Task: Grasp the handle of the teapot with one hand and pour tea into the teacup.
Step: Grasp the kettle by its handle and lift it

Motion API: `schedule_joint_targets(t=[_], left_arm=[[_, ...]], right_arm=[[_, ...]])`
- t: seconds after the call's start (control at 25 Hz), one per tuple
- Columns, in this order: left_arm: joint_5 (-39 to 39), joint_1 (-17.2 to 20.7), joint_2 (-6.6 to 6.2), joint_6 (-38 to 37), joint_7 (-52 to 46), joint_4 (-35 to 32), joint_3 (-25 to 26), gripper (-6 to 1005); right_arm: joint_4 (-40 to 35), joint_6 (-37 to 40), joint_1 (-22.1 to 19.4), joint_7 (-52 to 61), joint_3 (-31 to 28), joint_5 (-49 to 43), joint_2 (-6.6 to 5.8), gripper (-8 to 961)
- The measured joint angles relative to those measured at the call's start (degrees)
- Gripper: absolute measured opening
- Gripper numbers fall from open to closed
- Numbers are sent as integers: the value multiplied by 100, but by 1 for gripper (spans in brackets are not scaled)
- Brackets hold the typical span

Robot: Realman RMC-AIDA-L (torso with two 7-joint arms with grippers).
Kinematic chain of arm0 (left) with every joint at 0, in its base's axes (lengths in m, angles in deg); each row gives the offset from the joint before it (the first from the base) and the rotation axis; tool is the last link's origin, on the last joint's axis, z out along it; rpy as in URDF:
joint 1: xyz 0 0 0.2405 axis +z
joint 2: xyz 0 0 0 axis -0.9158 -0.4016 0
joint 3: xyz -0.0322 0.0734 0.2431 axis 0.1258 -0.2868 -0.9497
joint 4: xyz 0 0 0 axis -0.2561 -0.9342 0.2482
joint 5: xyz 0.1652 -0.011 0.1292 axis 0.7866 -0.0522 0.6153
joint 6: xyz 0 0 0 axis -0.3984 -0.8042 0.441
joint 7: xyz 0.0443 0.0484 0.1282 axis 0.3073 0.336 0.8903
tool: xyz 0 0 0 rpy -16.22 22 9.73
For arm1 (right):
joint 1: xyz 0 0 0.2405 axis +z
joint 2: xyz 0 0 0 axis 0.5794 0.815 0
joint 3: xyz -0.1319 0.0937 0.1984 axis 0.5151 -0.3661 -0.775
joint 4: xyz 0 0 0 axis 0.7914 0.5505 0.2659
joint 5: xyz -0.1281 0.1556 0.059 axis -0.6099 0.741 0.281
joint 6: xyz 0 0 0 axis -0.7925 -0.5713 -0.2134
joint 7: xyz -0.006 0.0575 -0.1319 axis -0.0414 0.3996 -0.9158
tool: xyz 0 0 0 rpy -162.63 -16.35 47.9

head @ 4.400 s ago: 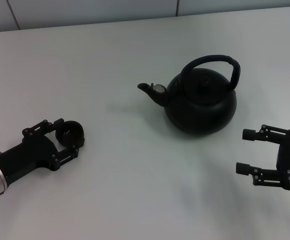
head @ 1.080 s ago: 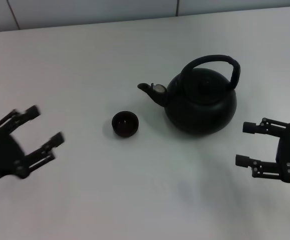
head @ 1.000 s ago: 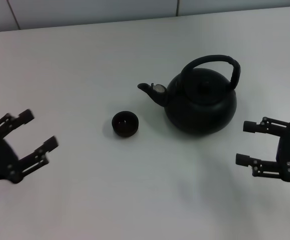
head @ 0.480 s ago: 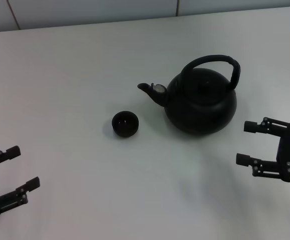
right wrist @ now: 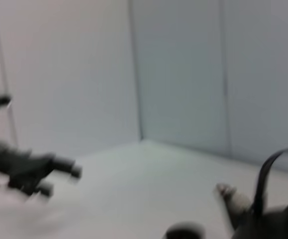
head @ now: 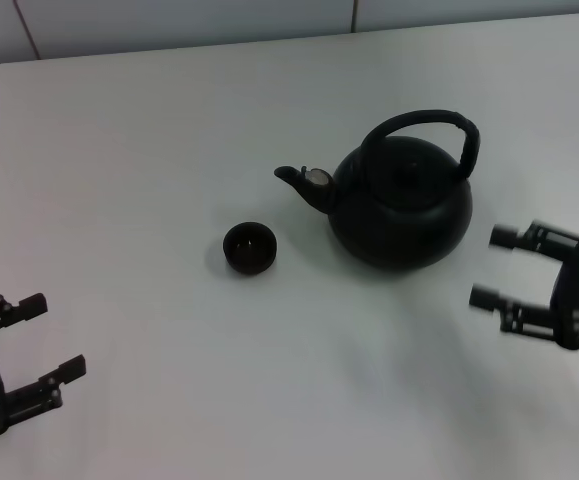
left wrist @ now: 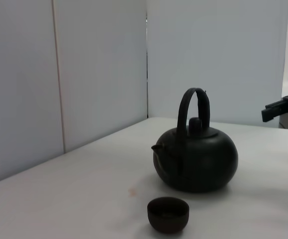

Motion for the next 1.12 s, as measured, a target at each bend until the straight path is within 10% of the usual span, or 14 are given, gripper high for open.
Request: schedule_joint_targets(t=[0.48, 1.12], left_arm=[[-20, -115, 197, 7, 13, -14, 143, 793], [-31, -122, 291, -25, -7, -52, 232, 793]], right_arm=[[4075, -1292, -346, -4186, -2633, 1275, 40, 772], [4470, -2083, 118, -4633, -2762, 1292, 7, 771]])
